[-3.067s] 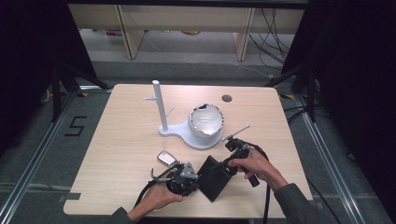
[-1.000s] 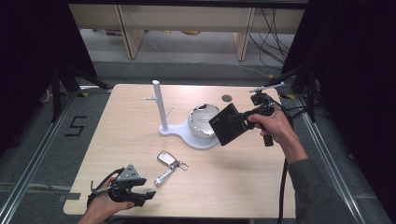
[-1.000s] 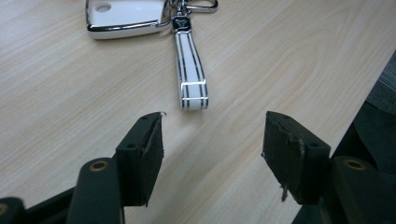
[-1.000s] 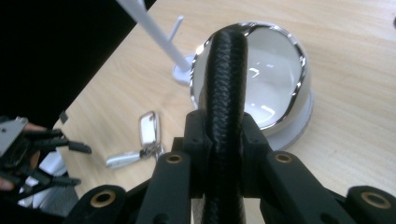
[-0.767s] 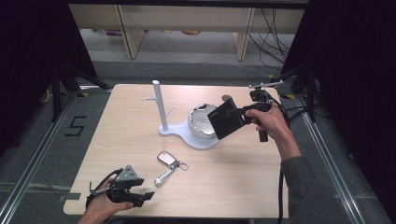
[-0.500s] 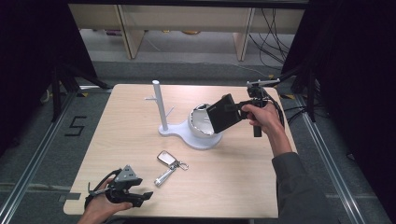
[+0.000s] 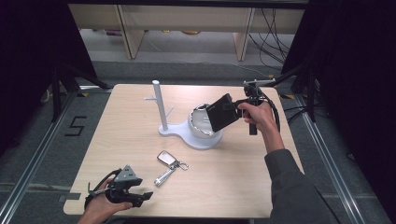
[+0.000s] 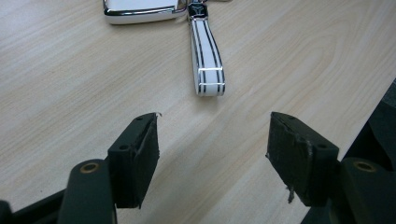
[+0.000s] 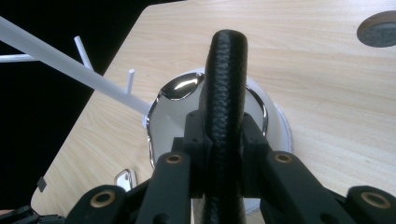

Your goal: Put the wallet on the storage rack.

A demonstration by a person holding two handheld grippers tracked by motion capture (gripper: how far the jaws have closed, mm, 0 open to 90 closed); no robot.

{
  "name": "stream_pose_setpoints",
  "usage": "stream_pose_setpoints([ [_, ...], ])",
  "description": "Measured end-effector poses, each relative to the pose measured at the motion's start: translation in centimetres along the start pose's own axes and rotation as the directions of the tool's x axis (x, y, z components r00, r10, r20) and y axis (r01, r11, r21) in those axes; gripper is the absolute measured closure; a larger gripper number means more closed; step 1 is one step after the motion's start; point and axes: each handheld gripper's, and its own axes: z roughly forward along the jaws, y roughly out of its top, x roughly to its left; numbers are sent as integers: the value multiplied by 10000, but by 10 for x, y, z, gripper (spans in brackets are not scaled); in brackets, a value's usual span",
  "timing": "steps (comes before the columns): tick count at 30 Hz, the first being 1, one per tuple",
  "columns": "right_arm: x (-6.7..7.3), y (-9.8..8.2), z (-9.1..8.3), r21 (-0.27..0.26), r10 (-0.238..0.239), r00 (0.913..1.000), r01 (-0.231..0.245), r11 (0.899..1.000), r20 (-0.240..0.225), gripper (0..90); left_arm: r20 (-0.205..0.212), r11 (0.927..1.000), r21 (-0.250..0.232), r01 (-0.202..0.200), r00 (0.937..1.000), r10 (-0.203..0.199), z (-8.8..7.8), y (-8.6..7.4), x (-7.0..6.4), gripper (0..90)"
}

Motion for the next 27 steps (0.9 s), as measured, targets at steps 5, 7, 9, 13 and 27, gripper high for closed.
stream_pose_setpoints([
  [5,-3,2,10,-64,-129,9999,129,9999,74,777,27,10000,12,79,10000,-79,2,-1,-2,336],
  [7,-3,2,13,-68,-231,9997,232,9997,80,777,29,10000,67,33,10000,-33,1,-1,-1,336],
  [9,-2,3,18,41,208,9997,-208,9998,85,776,-74,10000,75,24,10000,-24,2,-1,-1,336],
  [13,-5,2,24,2,10,10000,-10,10000,53,776,-39,9999,13,121,9999,-121,2,-2,-1,336],
  [27,-4,-3,41,64,144,9999,-145,9999,75,773,-83,9999,98,105,9999,-104,3,-2,0,336],
])
